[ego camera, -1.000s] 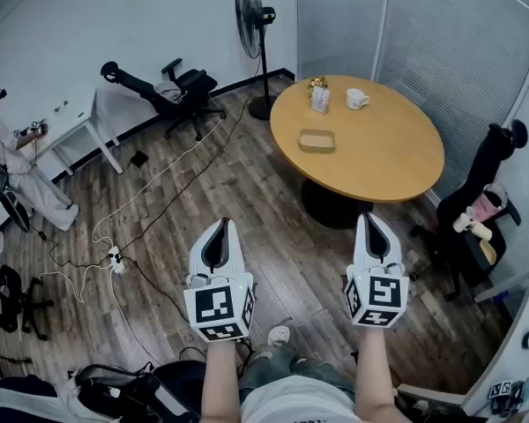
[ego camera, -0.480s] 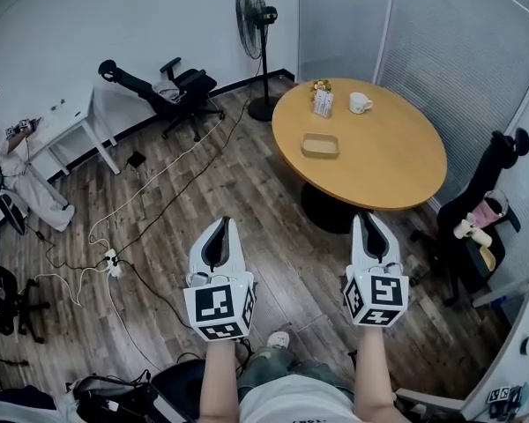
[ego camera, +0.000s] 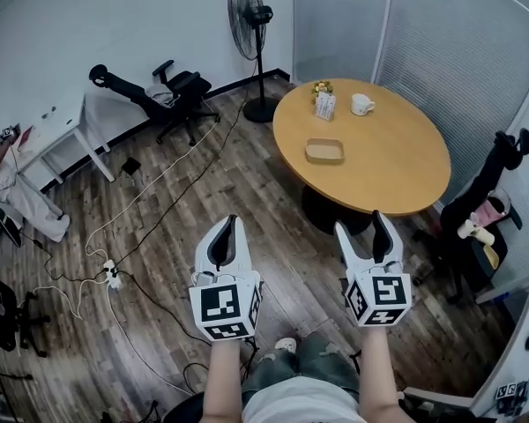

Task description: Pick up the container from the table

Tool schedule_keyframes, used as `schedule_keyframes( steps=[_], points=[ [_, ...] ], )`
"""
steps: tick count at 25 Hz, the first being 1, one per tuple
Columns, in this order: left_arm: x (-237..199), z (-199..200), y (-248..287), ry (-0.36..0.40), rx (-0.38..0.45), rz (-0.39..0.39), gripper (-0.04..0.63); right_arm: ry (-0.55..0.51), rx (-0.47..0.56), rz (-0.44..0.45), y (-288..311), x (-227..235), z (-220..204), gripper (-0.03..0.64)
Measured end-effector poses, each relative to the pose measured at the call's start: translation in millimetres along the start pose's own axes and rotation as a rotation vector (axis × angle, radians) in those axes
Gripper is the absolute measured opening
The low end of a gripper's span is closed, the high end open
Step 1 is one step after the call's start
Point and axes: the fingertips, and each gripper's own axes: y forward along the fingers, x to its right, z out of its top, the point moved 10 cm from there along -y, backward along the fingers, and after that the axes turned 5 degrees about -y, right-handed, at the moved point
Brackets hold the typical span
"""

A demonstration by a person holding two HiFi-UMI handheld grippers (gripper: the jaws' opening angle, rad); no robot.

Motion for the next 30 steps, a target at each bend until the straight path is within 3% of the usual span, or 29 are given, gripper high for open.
schedule_keyframes(
  steps=[14, 30],
  points=[
    [-25.2, -20.1, 50.2, -0.018, -0.059, 0.048, 0.000, -0.011, -0.053, 0.007, 55.1, 12.4, -18.0, 0.327],
    [-29.7, -16.5, 218.4, -0.012, -0.080, 0.093, 0.000, -0.027, -0.073, 0.070, 227.7, 83.3, -16.1, 0.314]
  ],
)
